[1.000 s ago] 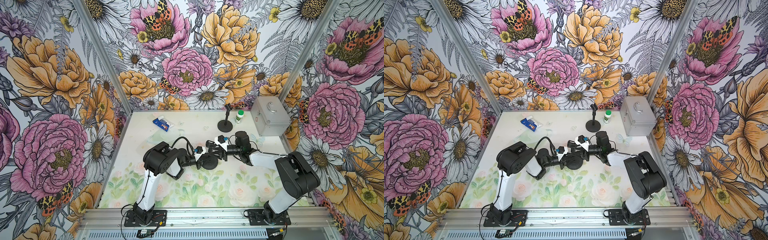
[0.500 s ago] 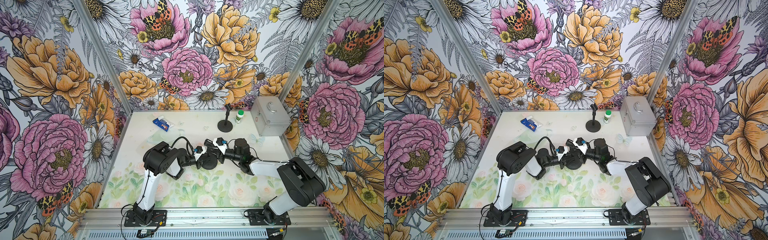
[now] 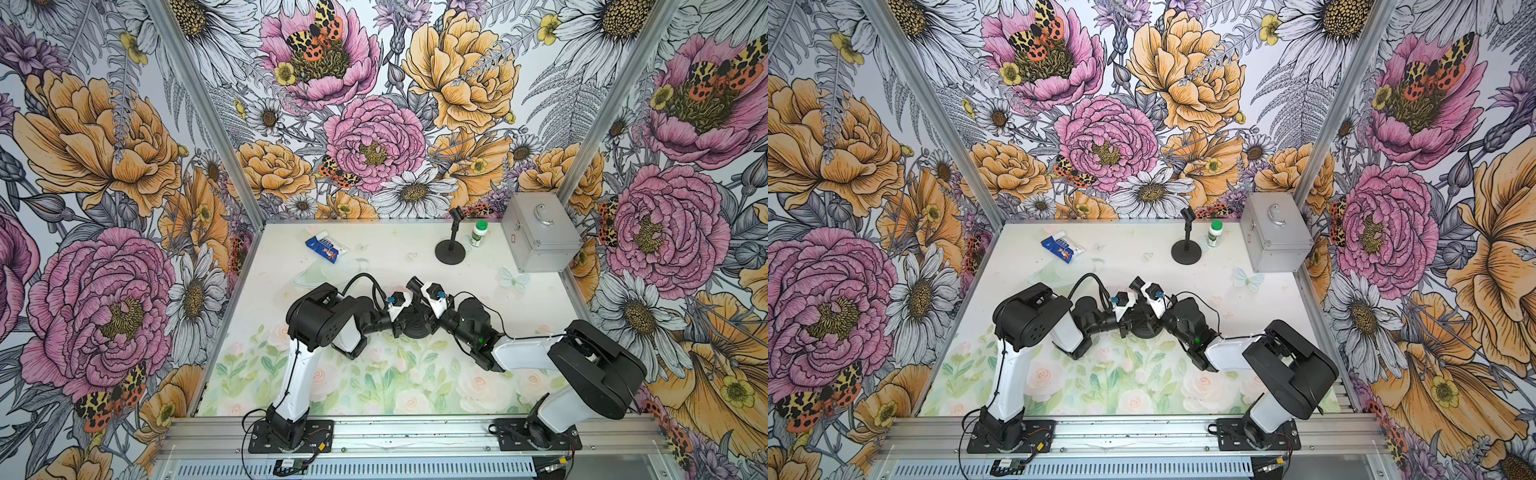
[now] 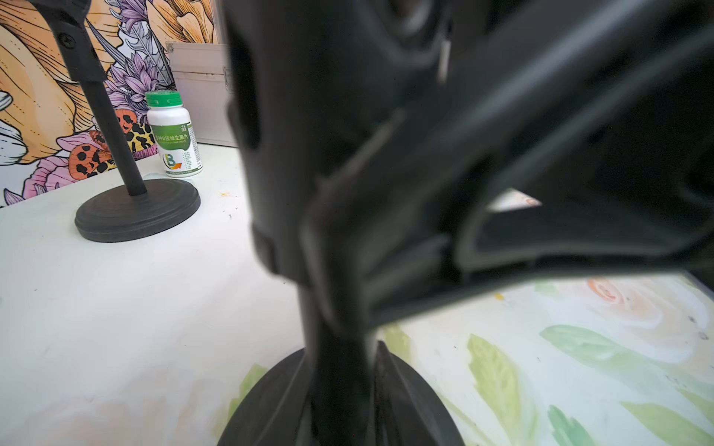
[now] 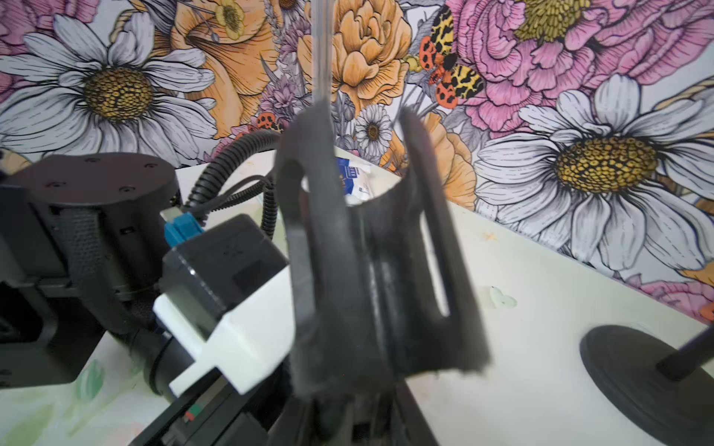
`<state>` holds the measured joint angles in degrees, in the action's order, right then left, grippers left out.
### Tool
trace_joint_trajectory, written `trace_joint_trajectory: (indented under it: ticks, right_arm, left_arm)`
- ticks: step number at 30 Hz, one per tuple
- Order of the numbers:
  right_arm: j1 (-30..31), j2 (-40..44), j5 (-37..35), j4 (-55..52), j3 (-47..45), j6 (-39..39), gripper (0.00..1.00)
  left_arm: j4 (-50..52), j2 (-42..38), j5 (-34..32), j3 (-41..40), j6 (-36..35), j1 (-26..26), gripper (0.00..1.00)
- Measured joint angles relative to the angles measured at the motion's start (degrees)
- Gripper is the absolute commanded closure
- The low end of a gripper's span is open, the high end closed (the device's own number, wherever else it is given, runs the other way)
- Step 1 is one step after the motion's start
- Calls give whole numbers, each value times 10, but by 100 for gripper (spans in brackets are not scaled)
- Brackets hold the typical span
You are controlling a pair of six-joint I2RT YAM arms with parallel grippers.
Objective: Assemble a microphone stand
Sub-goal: Screw the microphone stand pole into the microphone stand base.
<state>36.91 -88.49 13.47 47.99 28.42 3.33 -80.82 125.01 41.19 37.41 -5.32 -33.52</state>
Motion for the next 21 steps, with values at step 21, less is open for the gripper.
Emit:
trace_joint_trajectory:
  ticks: [21]
  right_arm:
    - [-146,-75,502,-399,223,253,60]
  left_arm:
    - [0,0,2,0,0,0,76]
